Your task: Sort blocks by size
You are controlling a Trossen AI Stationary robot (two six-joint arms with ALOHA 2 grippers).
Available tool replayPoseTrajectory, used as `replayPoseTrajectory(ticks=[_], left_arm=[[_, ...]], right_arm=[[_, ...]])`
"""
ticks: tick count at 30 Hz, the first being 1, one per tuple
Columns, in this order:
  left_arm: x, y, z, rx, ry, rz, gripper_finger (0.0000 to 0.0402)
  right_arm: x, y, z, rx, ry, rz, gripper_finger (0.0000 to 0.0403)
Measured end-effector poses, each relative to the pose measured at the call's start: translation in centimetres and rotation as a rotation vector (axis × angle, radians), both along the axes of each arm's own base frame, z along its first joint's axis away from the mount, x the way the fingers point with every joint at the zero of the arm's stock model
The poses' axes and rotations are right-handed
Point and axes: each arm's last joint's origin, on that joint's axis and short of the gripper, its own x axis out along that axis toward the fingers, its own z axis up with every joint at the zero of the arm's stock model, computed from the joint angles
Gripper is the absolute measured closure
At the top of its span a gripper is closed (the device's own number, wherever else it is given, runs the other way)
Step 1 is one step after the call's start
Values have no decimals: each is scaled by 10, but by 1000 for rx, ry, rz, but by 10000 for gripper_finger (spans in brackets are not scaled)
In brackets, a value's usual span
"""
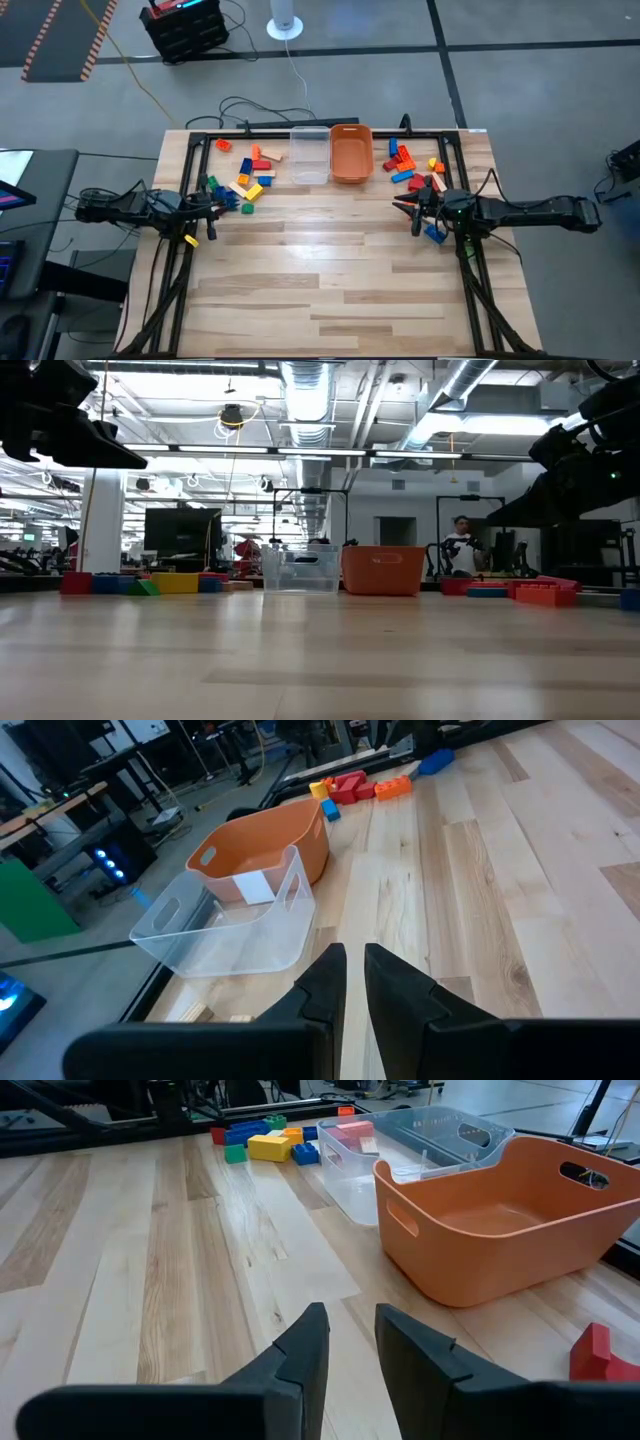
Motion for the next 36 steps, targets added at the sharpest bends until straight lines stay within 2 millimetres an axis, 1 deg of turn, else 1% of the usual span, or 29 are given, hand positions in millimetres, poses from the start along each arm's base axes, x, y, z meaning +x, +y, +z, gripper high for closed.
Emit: replayPoseTrajectory(ticks=[13, 15, 18, 22, 25, 36], left_arm=[[0, 0, 0, 0, -2, 0, 366], [1, 0, 2, -7, -27, 1, 366], [2, 0, 11, -76, -136, 9, 366], [3, 0, 22, -225, -304, 21, 366], [3, 0, 28, -326, -392, 24, 366], [2, 0, 31, -534, -484, 35, 366]], right_arm=[[0, 0, 0, 0, 0, 0, 280], [0, 0, 0, 0, 0, 0, 280], [0, 0, 0, 0, 0, 0, 280], [0, 0, 0, 0, 0, 0, 280], [0, 0, 0, 0, 0, 0, 280], [0, 0, 0, 0, 0, 0, 280]])
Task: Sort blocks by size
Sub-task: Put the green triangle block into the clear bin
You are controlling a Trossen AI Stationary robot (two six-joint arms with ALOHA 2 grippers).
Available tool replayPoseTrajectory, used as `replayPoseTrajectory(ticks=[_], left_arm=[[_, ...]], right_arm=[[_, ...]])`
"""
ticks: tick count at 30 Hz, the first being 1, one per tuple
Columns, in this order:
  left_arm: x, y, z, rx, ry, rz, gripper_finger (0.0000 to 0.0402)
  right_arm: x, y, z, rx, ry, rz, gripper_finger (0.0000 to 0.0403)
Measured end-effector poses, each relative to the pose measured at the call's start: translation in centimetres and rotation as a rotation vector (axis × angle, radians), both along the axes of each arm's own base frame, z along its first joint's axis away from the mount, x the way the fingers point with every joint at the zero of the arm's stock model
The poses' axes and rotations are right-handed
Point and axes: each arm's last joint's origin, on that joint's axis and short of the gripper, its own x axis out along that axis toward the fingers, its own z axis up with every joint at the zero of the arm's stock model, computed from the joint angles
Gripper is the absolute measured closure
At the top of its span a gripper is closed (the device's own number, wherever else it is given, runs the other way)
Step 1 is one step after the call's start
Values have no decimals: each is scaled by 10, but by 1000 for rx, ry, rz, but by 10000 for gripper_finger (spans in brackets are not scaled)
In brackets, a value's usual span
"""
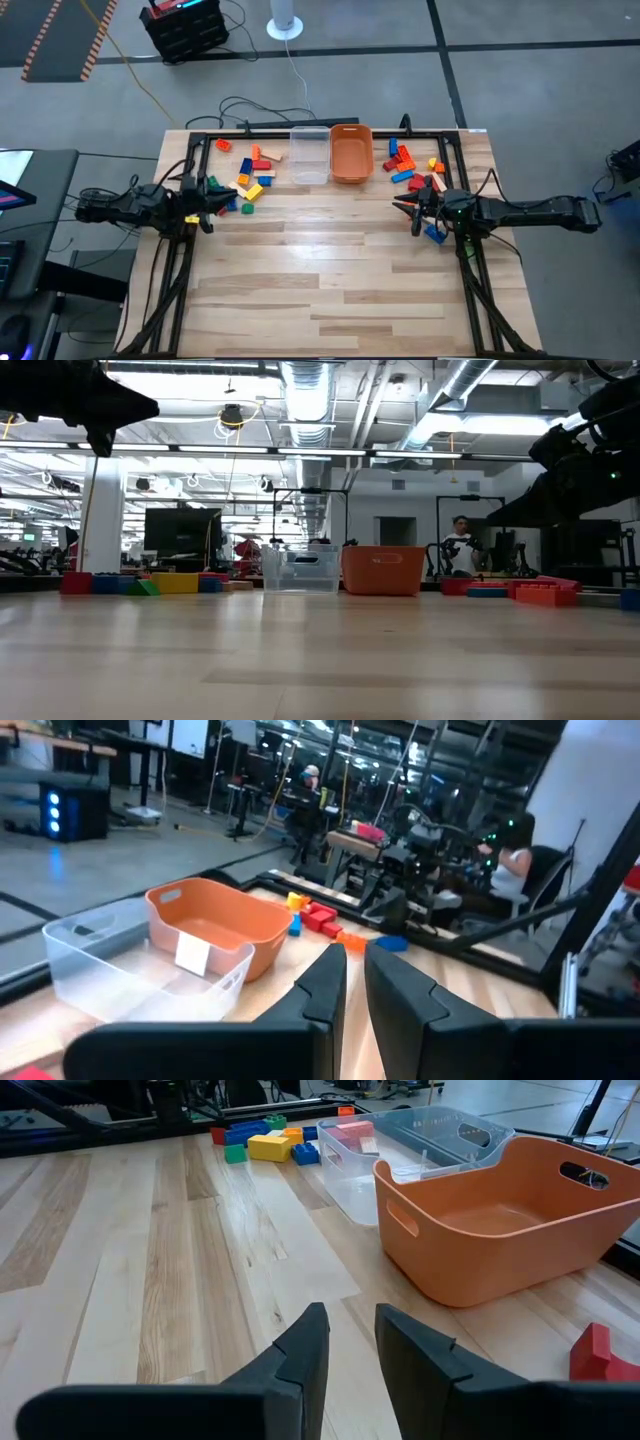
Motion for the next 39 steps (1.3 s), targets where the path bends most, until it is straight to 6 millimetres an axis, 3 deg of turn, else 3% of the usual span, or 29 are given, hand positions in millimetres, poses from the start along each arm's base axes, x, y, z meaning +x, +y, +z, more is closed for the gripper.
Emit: replayPoseTrajectory(ticks=[12, 21, 28, 33, 39], left_arm=[[-1, 2, -1, 70, 35, 64, 366], [0, 2, -7, 14, 77, 64, 366], [2, 2, 8, 91, -18, 98, 366], [17, 7, 19, 154, 71, 239, 366], [56, 16, 29, 156, 299, 291, 366]], right_arm=[[2, 0, 9, -3, -102, -4, 280], [4, -3, 28, 55, -332, -56, 280], [4, -2, 29, 207, -397, -66, 280], [8, 1, 34, 223, -369, -25, 280], [28, 2, 56, 107, -268, 8, 280]])
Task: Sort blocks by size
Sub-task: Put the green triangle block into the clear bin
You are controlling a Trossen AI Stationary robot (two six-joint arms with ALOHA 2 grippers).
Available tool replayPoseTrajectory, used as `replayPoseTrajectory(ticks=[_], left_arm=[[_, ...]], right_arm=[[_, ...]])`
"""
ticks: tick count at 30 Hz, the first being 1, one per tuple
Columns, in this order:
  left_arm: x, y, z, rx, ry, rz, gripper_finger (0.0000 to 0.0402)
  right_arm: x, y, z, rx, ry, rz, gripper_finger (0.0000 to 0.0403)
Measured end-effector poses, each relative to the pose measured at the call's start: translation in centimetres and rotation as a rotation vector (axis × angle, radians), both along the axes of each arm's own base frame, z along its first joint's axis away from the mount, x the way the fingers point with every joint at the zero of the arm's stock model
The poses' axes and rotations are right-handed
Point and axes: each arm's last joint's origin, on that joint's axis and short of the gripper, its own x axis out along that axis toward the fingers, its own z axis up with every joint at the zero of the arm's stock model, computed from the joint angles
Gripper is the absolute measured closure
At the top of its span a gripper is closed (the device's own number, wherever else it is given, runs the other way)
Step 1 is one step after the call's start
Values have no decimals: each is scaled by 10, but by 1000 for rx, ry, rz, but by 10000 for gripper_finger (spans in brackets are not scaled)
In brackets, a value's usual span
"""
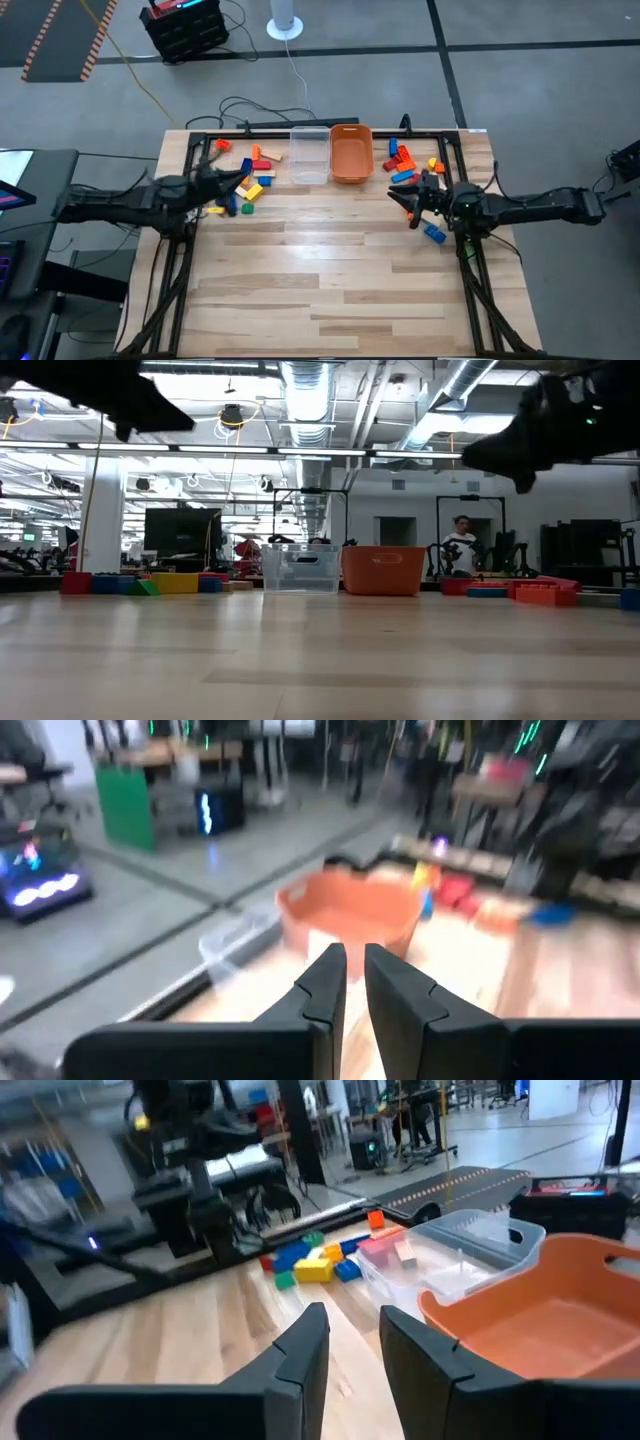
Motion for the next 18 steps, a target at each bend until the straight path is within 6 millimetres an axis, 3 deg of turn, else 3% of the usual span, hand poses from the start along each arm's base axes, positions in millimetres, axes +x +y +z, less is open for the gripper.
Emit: replayPoseTrajectory(ticks=[7, 13, 18], left_arm=[[46, 13, -19, -190, 417, 30, 350], [79, 13, -36, -359, 765, -102, 268], [94, 7, -52, -397, 1056, -195, 203]], right_arm=[[32, 6, -14, -38, 119, 67, 264], [57, 24, -22, -90, 148, 172, 198], [81, 28, -17, -134, 299, 197, 154]])
